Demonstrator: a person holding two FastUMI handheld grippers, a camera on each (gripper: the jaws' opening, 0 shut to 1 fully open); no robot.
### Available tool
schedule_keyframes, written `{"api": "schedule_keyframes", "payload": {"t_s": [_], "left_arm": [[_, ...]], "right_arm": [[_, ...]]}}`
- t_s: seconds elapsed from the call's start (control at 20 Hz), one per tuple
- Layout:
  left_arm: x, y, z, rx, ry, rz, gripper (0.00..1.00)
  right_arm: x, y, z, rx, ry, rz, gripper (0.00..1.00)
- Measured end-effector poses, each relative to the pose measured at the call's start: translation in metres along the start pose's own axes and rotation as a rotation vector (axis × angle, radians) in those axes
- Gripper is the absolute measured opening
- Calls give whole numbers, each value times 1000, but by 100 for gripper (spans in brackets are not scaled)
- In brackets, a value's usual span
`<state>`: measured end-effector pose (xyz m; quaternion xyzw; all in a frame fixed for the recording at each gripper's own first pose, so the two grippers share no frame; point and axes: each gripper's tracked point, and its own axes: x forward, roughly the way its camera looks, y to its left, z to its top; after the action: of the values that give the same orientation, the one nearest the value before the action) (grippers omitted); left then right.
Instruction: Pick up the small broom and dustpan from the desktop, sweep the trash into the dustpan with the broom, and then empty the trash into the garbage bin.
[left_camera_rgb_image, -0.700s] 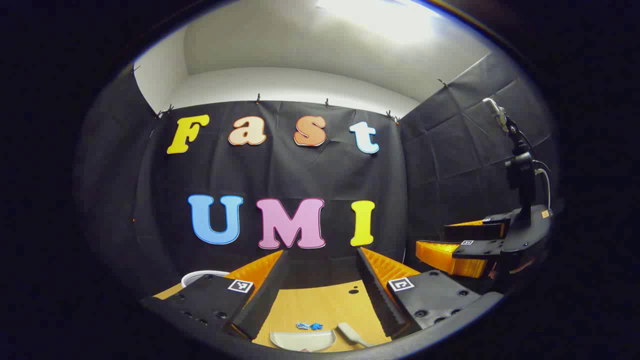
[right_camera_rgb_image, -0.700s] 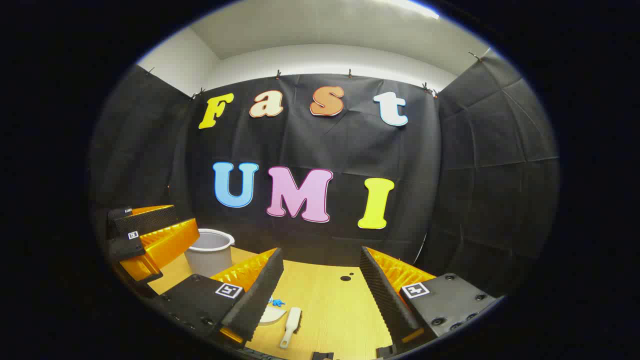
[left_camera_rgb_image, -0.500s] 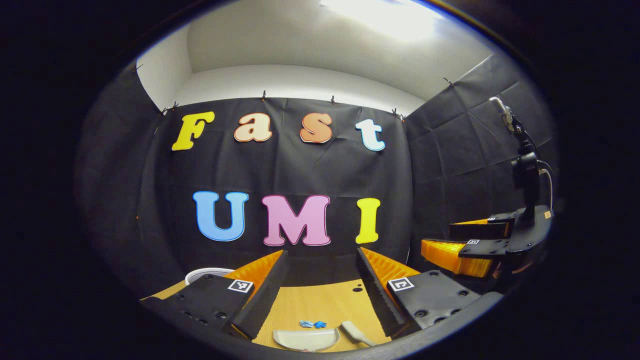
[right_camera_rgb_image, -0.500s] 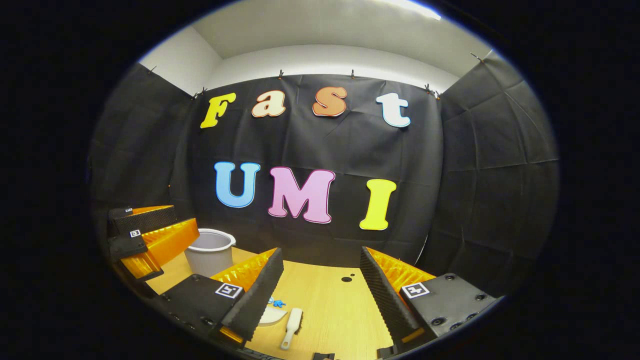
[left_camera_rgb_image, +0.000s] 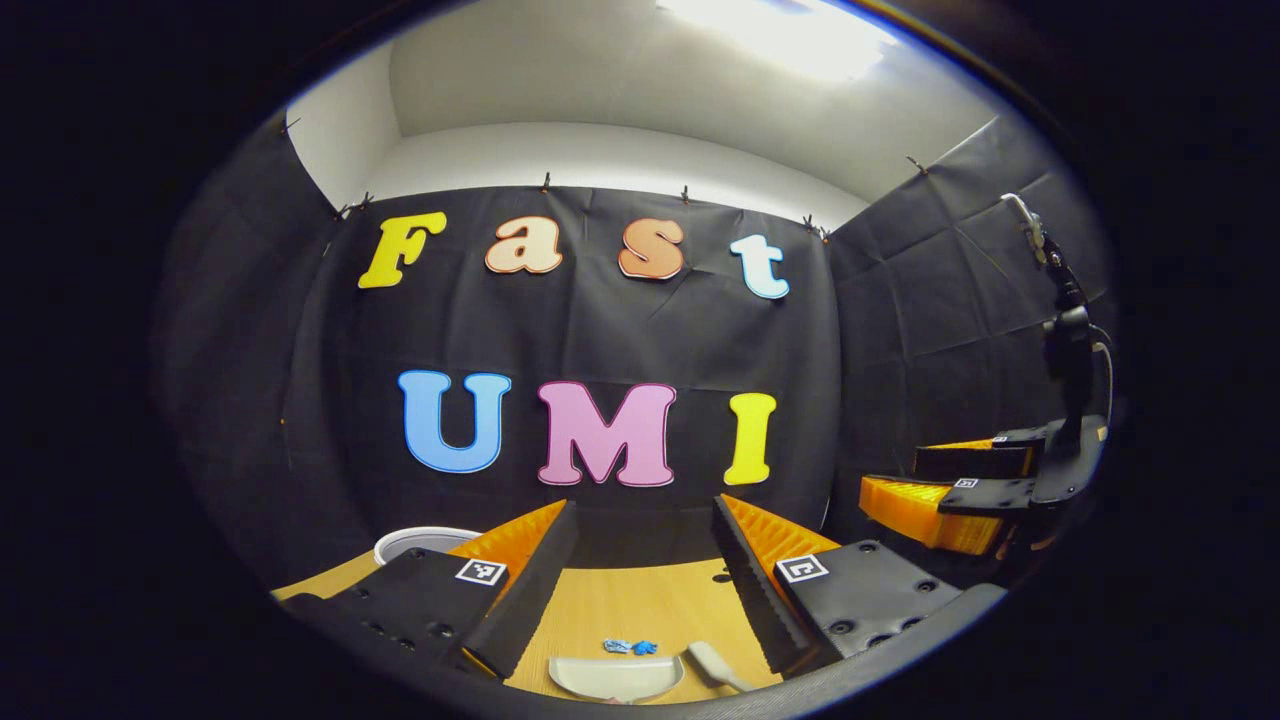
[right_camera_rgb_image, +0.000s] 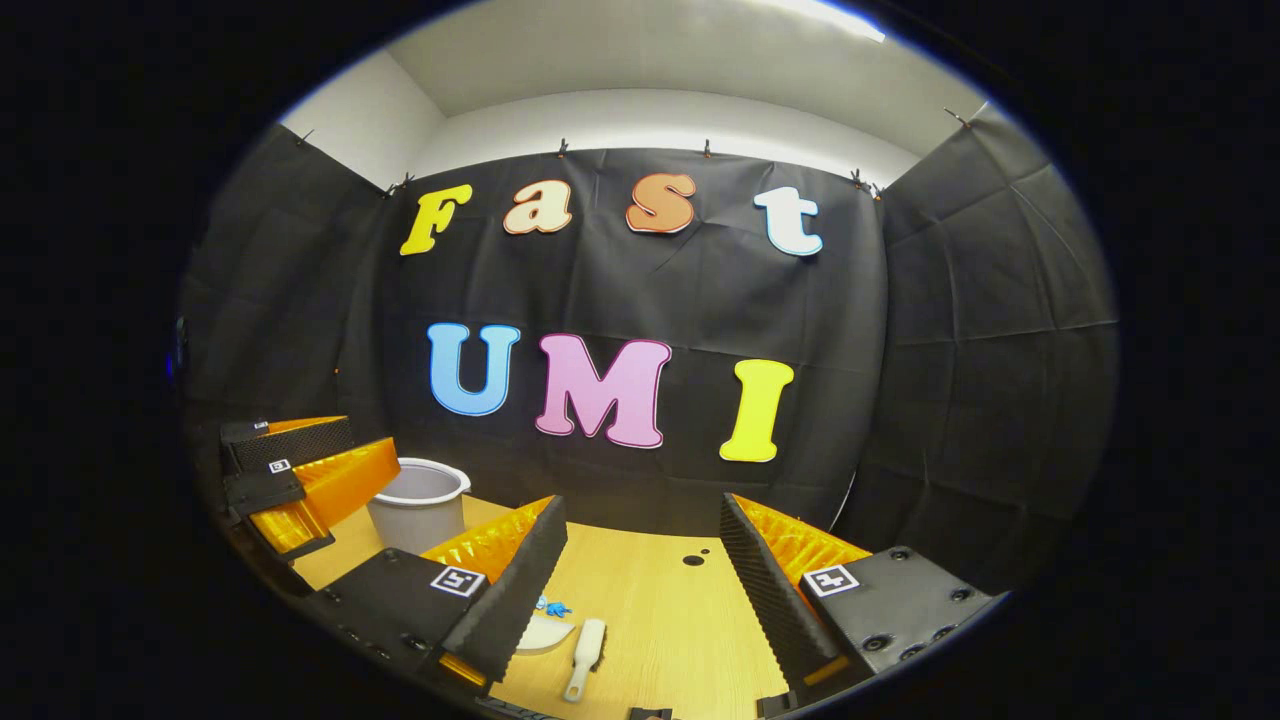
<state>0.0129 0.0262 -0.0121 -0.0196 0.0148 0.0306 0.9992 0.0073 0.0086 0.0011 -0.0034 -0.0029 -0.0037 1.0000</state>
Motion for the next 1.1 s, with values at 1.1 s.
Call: {"api": "schedule_keyframes", "payload": {"t_s": [1.1], "left_arm": [[0,24,-28,-49,109,59,80]], "right_arm": [[-7,12,-9,27,11,-16,99]]}}
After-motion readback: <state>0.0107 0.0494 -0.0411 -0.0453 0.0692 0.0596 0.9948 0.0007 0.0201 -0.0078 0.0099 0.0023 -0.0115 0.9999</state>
